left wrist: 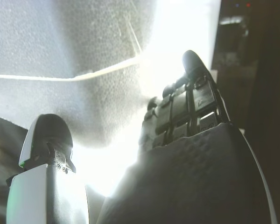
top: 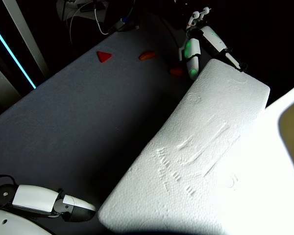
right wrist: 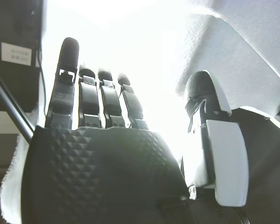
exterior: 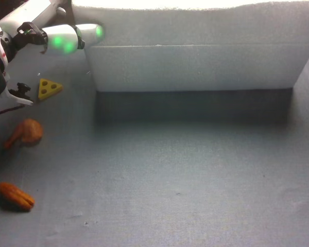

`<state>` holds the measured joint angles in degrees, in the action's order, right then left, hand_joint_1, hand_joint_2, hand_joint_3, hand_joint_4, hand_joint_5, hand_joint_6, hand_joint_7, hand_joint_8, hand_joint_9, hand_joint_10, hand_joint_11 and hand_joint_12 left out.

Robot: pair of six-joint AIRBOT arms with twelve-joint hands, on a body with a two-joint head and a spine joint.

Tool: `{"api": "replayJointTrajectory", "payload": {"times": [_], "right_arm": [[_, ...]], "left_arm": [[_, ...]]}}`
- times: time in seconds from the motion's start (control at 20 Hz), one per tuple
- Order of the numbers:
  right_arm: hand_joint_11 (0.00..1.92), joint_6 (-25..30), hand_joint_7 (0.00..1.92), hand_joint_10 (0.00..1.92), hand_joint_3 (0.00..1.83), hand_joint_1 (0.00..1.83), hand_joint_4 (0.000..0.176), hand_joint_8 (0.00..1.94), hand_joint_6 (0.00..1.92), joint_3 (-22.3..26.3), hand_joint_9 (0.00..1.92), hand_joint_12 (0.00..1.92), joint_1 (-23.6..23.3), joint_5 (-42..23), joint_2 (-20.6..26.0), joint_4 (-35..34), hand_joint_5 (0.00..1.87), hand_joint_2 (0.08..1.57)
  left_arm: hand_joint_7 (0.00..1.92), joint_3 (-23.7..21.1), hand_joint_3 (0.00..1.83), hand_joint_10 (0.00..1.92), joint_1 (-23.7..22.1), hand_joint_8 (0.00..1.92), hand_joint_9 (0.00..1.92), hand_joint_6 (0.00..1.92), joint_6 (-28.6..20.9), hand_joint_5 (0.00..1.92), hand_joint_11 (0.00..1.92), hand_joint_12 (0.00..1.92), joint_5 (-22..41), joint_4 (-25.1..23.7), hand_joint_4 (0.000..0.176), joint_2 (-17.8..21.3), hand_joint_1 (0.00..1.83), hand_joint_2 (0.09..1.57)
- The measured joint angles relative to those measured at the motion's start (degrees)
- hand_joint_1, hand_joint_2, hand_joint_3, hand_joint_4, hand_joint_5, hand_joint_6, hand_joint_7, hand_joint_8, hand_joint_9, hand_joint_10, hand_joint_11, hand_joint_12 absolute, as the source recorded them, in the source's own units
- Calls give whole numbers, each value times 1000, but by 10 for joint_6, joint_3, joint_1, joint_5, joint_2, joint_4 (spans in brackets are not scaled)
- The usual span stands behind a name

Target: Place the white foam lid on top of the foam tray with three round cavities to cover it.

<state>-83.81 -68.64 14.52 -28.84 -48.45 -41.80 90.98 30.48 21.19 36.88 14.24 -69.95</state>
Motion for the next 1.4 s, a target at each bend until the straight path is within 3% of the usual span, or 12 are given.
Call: {"api": "replayJointTrajectory", "payload": {"times": [0.1,0.25,0.3,0.55,0.6,0.65,0.7,0.9,0.95,1.1,1.25,1.4], "right_arm": [[0,0,0,0,1,333,0,0,0,0,0,1207,-1,-3,-5,1,0,1305],[0,0,0,0,4,329,0,0,0,-1,0,88,-7,0,-13,4,0,1319],[0,0,0,0,13,286,0,0,0,-1,0,17,-8,0,-14,6,0,1345],[0,0,0,0,0,287,0,0,0,-2,0,0,-8,0,-13,9,0,1310],[0,0,0,0,58,342,0,0,0,-3,0,829,-8,0,-12,9,0,1232],[0,0,0,12,45,350,0,0,0,-3,20,1325,-8,0,-10,9,0,1245],[0,0,0,24,27,305,0,0,0,-3,26,1484,-8,0,-9,8,0,1251],[0,0,0,0,1,290,0,0,0,-3,0,847,-8,0,-9,7,0,1279],[0,0,0,0,2,287,0,0,0,-3,0,991,-8,0,-9,7,0,1294],[0,0,0,0,1,277,0,0,0,-3,0,649,-8,0,-8,5,0,1309],[0,0,0,0,0,319,0,0,0,-3,0,1149,-3,0,-6,4,0,1286],[0,0,0,0,1,360,0,0,0,-2,0,922,1,1,-6,1,0,1298]], "left_arm": [[0,0,0,0,0,0,0,0,0,0,0,1031,0,1,67,-2,462,1107],[0,0,2,0,0,0,0,0,0,0,0,1141,1,4,76,-6,451,1130],[0,0,2,0,0,0,0,0,0,0,0,1135,1,3,84,-6,438,1132],[0,0,0,0,10,0,0,0,0,0,0,657,9,9,66,-6,491,1142],[0,0,0,0,13,0,0,0,0,0,0,650,10,10,75,-5,478,1125],[0,-2,0,0,16,0,0,0,2,0,0,646,8,10,75,-1,472,1111],[0,-2,0,0,19,0,0,0,6,0,0,642,7,13,72,2,465,1105],[0,-3,0,0,21,0,0,0,7,0,0,429,5,19,83,8,472,1086],[0,-4,0,0,24,0,0,0,7,0,0,365,6,19,80,8,481,1088],[0,-10,0,0,28,0,0,0,9,0,0,153,10,20,70,10,489,1088],[0,-12,5,0,28,0,0,0,9,0,0,1,15,19,64,17,526,1113],[0,-17,2,0,30,0,0,0,8,0,0,0,26,21,63,23,496,1110]]}}
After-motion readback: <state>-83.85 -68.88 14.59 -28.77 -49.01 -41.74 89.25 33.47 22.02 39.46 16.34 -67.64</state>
